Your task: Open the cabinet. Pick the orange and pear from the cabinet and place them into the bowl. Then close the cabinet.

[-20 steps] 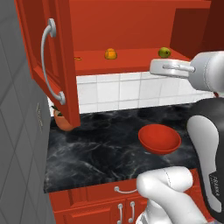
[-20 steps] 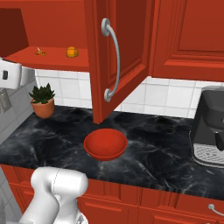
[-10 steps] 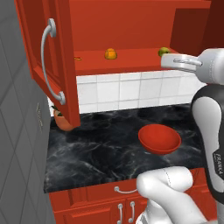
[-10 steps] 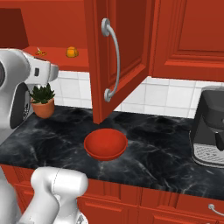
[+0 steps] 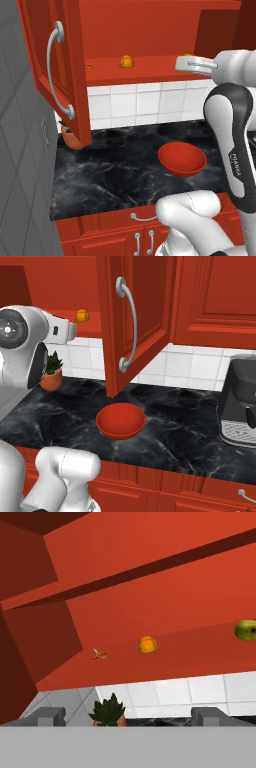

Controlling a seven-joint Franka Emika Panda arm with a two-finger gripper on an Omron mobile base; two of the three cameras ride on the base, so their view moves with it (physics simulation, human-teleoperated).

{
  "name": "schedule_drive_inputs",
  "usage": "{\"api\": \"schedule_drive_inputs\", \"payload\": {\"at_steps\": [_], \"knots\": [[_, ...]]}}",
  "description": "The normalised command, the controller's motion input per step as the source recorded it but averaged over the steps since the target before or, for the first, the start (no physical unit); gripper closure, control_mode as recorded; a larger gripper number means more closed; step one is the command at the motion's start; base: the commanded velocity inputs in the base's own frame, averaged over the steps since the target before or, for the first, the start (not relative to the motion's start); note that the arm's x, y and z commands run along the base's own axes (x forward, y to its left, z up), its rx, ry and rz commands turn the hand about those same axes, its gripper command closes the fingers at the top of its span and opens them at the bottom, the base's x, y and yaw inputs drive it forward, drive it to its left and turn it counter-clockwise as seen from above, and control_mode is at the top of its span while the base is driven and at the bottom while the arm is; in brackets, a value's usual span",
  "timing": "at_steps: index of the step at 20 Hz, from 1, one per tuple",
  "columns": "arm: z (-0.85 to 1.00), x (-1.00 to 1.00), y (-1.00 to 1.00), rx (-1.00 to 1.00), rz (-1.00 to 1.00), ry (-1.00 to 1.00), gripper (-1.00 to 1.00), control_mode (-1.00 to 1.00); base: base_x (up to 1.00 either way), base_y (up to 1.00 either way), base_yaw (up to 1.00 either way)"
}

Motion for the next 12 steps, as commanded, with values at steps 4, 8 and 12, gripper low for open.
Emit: {"api": "schedule_drive_inputs", "payload": {"at_steps": [4,8,12], "knots": [[-0.01,0.26,0.04,-0.07,0.0,0.0,-1.0,-1.0,0.0,0.0,0.0],[-0.04,0.24,0.13,-0.09,0.0,0.0,-1.0,-1.0,0.0,0.0,0.0],[-0.08,0.3,0.16,-0.1,0.0,0.0,-1.0,-1.0,0.0,0.0,0.0]]}}
